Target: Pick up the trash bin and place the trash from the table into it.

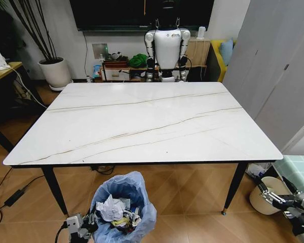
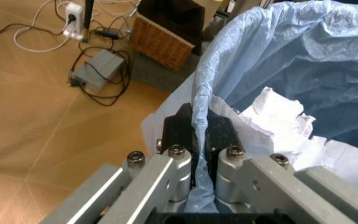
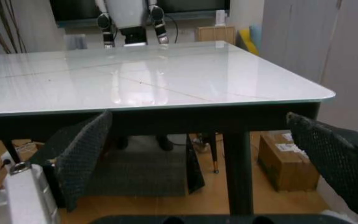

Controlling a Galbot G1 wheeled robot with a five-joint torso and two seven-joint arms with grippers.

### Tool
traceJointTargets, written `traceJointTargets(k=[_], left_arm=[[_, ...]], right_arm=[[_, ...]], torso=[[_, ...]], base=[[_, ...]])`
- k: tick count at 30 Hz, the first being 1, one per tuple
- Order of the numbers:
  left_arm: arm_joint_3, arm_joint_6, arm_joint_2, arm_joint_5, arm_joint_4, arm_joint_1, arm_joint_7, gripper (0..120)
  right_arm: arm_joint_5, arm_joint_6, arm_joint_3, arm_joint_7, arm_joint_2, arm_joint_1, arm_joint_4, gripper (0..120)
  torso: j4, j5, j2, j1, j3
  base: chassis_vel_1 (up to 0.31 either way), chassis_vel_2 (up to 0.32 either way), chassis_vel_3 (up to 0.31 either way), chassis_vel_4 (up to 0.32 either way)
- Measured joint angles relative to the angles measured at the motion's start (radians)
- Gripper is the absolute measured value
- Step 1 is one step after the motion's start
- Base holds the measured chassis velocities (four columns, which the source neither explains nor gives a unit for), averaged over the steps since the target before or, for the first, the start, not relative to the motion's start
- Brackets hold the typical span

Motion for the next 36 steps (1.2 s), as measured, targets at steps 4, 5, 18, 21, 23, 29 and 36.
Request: traceJointTargets(k=[4,5,18,21,23,29,36], left_arm=[[0.001,0.008,0.001,-0.010,0.011,-0.008,-0.005,0],[0.001,0.009,0.001,-0.012,0.013,-0.010,-0.006,0],[0.006,0.010,-0.011,-0.013,0.021,-0.008,-0.006,0],[0.006,0.010,-0.011,-0.013,0.021,-0.010,-0.006,0],[0.004,0.010,-0.010,-0.013,0.022,-0.012,-0.006,0],[0.003,0.009,-0.013,-0.013,0.027,-0.012,-0.006,0],[0.001,0.007,-0.017,-0.010,0.037,-0.013,-0.005,0]], right_arm=[[0.000,0.000,0.000,0.000,0.000,0.000,0.000,100],[0.000,0.000,0.000,0.000,0.000,0.000,0.000,100],[0.000,0.000,0.000,0.000,0.000,0.000,0.000,100],[0.000,0.000,0.000,0.000,0.000,0.000,0.000,100],[0.000,0.000,0.000,0.000,0.000,0.000,0.000,100],[0.000,0.000,0.000,0.000,0.000,0.000,0.000,100],[0.000,0.000,0.000,0.000,0.000,0.000,0.000,100]], torso=[[0.0000,0.0000,-0.020,-0.009,-0.011],[0.0001,0.0000,-0.026,-0.012,-0.014],[0.0000,0.0000,-0.090,-0.040,-0.050],[0.0000,0.0000,-0.101,-0.044,-0.056],[0.0000,0.0000,-0.112,-0.049,-0.063],[0.0000,0.0000,-0.141,-0.062,-0.079],[0.0000,0.0000,-0.170,-0.075,-0.095]], base=[[0.000,0.000,0.000,0.000],[0.000,0.000,0.000,0.000],[0.000,0.000,0.000,0.000],[0.000,0.000,0.000,0.000],[0.000,0.000,0.000,0.000],[0.000,0.000,0.000,0.000],[0.000,0.000,0.000,0.000]])
